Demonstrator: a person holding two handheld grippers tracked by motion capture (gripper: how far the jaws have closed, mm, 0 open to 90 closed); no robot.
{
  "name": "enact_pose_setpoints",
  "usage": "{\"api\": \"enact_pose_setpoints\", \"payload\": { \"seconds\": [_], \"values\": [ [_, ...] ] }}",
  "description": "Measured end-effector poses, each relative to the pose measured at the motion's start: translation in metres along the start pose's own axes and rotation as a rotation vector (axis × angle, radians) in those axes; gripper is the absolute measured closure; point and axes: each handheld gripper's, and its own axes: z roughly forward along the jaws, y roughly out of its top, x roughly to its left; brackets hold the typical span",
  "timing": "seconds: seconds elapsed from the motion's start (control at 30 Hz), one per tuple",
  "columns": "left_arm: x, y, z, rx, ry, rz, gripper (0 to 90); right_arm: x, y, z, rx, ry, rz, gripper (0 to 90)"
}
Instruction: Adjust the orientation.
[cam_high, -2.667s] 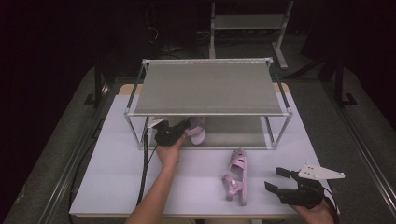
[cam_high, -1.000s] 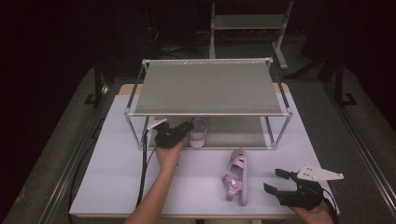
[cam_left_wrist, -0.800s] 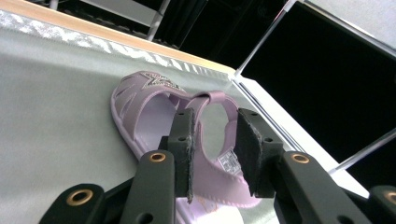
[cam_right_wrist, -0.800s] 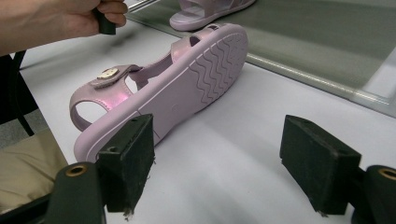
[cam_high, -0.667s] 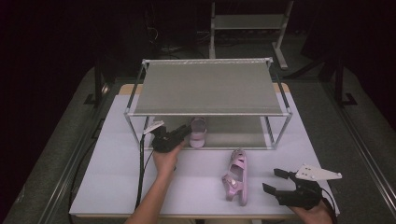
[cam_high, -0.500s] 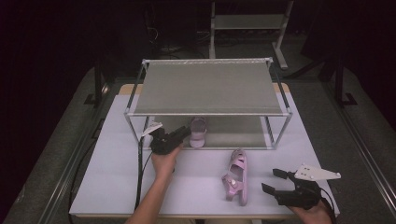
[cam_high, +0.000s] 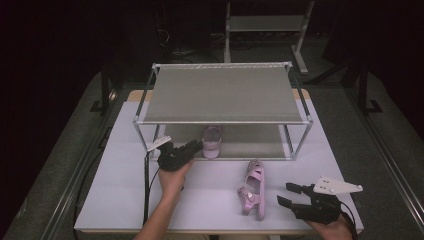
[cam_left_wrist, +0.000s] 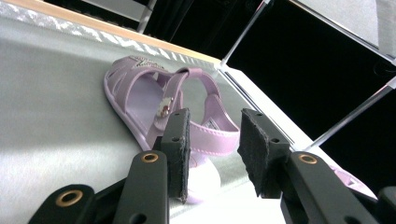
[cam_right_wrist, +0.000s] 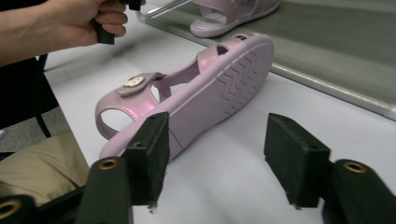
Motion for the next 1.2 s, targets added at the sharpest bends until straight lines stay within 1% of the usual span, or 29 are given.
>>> {"api": "enact_pose_setpoints", "payload": {
  "seconds": [0.1, 0.17, 0.27, 0.47, 0.53, 0.57, 0.63, 0.7, 0.87, 0.97, 1.2],
  "values": [
    [-0.002, -0.002, -0.004, 0.017, 0.000, 0.007, 62.3, 0.001, 0.001, 0.001, -0.007, 0.011, -0.002, 45.6],
    [-0.003, -0.003, -0.006, 0.013, -0.006, 0.013, 61.8, 0.003, 0.003, 0.001, -0.013, 0.021, -0.003, 47.1],
    [-0.006, -0.005, -0.008, 0.021, -0.012, 0.024, 61.0, 0.006, 0.004, 0.003, -0.016, 0.028, -0.011, 49.7],
    [-0.009, -0.008, -0.013, 0.036, -0.027, 0.030, 59.3, 0.010, 0.007, 0.007, -0.013, 0.046, -0.022, 56.4],
    [-0.011, -0.010, -0.016, 0.047, -0.033, 0.041, 58.8, 0.012, 0.008, 0.009, -0.017, 0.051, -0.022, 56.9],
    [-0.012, -0.011, -0.016, 0.048, -0.036, 0.038, 58.3, 0.012, 0.009, 0.009, -0.018, 0.053, -0.022, 58.2],
    [-0.014, -0.013, -0.018, 0.058, -0.042, 0.052, 58.0, 0.013, 0.010, 0.010, -0.021, 0.054, -0.025, 59.3],
    [-0.016, -0.015, -0.019, 0.063, -0.051, 0.053, 57.3, 0.015, 0.011, 0.010, -0.024, 0.058, -0.027, 60.6],
    [-0.019, -0.018, -0.024, 0.070, -0.061, 0.062, 56.3, 0.018, 0.013, 0.012, -0.034, 0.068, -0.028, 63.4],
    [-0.020, -0.018, -0.027, 0.069, -0.068, 0.057, 55.3, 0.020, 0.014, 0.013, -0.027, 0.069, -0.036, 66.3],
    [-0.021, -0.018, -0.037, 0.075, -0.078, 0.077, 53.6, 0.024, 0.017, 0.018, -0.025, 0.082, -0.046, 71.1]
  ]
}}
